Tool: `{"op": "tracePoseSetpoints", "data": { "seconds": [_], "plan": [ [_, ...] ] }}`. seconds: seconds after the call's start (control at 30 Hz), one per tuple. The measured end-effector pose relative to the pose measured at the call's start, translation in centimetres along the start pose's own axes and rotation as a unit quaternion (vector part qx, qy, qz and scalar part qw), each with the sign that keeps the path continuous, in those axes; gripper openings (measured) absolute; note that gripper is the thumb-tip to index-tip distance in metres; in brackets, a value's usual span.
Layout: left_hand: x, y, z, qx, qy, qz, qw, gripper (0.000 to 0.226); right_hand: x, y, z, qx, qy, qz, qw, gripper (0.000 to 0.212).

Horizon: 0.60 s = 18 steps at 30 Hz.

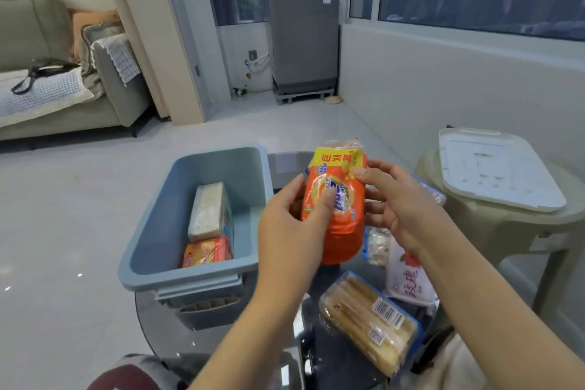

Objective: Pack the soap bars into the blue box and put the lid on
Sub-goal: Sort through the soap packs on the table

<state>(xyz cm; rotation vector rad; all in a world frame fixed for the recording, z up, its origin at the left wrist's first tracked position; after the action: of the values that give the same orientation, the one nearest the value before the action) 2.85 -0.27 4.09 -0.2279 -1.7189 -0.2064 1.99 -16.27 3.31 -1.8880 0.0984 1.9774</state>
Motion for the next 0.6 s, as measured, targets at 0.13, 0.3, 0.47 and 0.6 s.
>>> {"op": "tracePoseSetpoints", "data": {
  "seconds": [0.13,0.3,0.47,0.6],
  "plan": [
    [1.0,1.7,-2.6,-0.033,0.046,0.059,0.997,0.03,-1.6,-2.0,-0.4,-0.01,0.004,-0.007,1.0,0.045],
    [2.7,4.5,-4.6,-0.099,0.142,0.101,0.98,0.036,-2.2,-5.1,-1.7,-0.025,0.002,-0.018,1.0,0.042],
    [3.3,7.9,-6.6,-0.118,0.181,0.058,0.975,0.044,-1.5,-8.9,-3.7,-0.059,0.0,-0.004,0.998,0.042],
    [1.8,10.2,-7.9,-0.073,0.218,0.078,0.97,0.038,-0.9,-10.7,-5.3,-0.089,0.043,0.134,0.986,0.047]
  ]
}}
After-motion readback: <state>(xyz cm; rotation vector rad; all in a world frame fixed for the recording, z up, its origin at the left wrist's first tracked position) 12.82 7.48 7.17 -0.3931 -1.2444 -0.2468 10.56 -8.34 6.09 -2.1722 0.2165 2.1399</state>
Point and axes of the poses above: each hand's wrist, its own z-axis away from the middle knuckle, its own y-axis out of the back of the hand, x = y × z, the point moved 4 cm from there along -z, towards the middle knuckle, and after that the axes turned 3 degrees about -x, right-handed, at the moved point
